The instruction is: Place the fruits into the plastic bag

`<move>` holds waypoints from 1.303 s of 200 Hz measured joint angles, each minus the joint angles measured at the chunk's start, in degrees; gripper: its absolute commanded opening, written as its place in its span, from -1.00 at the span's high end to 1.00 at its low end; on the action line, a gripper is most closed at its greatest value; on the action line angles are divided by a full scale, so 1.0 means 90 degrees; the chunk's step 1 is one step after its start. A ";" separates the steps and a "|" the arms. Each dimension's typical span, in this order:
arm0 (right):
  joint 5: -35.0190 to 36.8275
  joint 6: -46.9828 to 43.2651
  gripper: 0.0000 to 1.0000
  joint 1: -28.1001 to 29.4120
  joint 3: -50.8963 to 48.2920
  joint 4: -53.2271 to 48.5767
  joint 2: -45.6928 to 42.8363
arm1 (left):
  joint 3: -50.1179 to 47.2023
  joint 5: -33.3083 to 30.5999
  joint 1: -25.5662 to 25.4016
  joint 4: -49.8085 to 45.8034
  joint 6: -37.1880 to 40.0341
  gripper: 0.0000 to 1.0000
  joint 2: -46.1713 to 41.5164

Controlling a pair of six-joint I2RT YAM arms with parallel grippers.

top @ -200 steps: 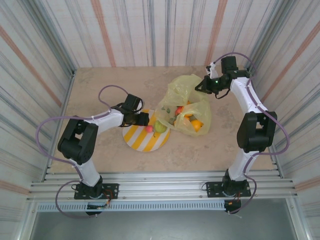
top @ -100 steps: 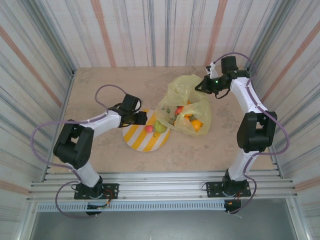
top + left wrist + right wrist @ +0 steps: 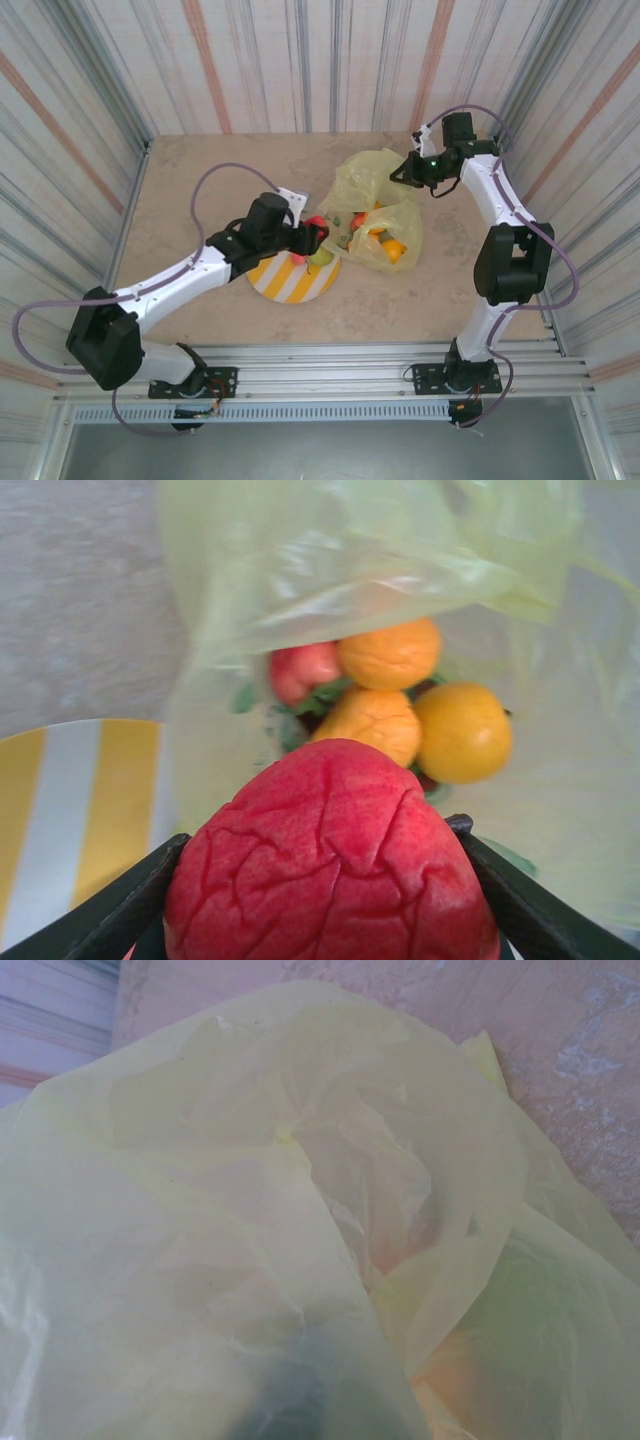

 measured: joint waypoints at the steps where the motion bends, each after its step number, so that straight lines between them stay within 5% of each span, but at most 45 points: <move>1: 0.0000 0.0000 1.00 0.0000 0.0000 0.0000 0.0000 | 0.0010 0.0002 -0.0012 0.0002 0.0010 -0.28 0.0015; 48: -0.0002 0.0000 1.00 0.0000 0.0000 -0.0002 0.0000 | 0.1098 -0.0053 -0.0539 -0.0066 0.0410 -0.27 0.1299; 170: -0.0073 0.0000 1.00 0.0000 0.0000 0.0000 0.0000 | 0.3019 -0.0867 -0.0061 -0.0563 0.0631 -0.38 0.3623; 260: -0.0097 0.0000 1.00 0.0000 0.0000 0.0000 0.0000 | 0.3388 -0.0879 -0.0063 -0.0697 0.0624 -0.61 0.4121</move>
